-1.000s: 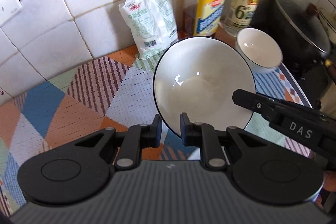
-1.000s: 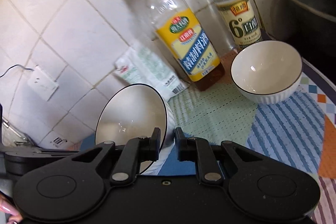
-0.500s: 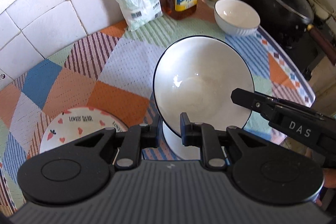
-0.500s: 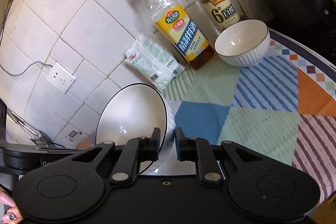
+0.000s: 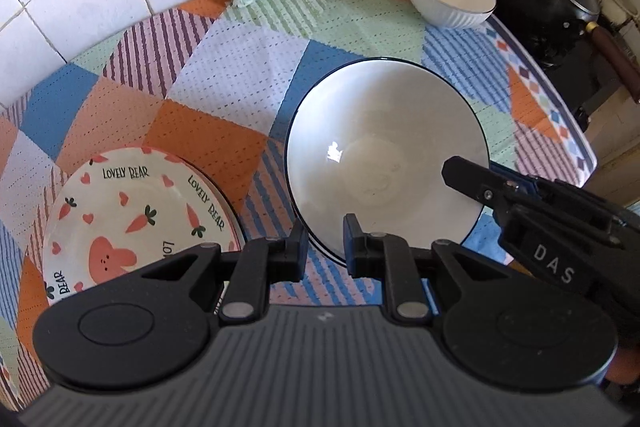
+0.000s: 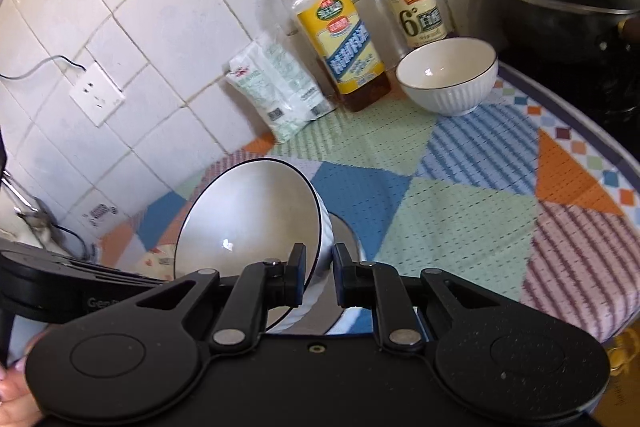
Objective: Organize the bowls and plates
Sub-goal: 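Lower the second bowl into the first bowl and open both grippers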
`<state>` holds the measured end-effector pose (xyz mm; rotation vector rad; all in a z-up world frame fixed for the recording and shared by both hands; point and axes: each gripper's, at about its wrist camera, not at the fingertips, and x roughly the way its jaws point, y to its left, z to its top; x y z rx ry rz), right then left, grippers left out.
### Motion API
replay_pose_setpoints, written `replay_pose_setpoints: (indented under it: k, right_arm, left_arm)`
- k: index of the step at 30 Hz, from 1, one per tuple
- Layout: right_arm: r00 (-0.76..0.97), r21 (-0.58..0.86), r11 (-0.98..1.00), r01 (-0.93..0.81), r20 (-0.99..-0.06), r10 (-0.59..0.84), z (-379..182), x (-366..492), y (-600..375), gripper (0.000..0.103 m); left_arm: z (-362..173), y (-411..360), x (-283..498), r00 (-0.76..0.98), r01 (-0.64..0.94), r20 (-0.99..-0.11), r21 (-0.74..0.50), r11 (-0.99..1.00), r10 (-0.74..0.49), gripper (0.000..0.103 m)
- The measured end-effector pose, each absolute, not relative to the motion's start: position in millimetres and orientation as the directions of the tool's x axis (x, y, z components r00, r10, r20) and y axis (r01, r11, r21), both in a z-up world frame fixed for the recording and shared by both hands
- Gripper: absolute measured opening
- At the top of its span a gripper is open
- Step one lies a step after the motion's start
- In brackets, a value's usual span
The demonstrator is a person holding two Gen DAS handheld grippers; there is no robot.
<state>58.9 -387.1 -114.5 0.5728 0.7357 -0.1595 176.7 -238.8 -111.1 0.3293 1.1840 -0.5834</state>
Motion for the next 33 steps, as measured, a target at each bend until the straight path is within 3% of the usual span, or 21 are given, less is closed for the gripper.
replay_pose_setpoints:
  k: [8, 16, 22, 33]
  right_arm:
    - [0.691, 0.264, 0.913, 0.31, -0.723, -0.026, -116, 66, -367, 0.018]
    - [0.686, 0.152, 0.948, 0.281, -0.722, -0.087, -115, 68, -354, 0.018]
    - [0.693, 0.077, 0.962, 0.263, -0.708, -0.133, -115, 66, -343, 0.023]
    - [0.701, 0.169, 0.946, 0.277, -0.709, -0.079, -108, 59, -354, 0.024]
  left_arm:
    - [-116, -252, 166, 0.299, 0.627, -0.935, 0.041, 0.778, -0.192, 0.019]
    - [-123, -252, 172, 0.257, 0.623, -0.951, 0.025, 0.782, -0.174, 0.021]
    - [-119, -249, 173, 0.262, 0.617, -0.942, -0.003, 0.787, -0.209, 0.032]
    - [-89, -242, 172, 0.286, 0.643, -0.92, -0.024, 0.766, -0.269, 0.038]
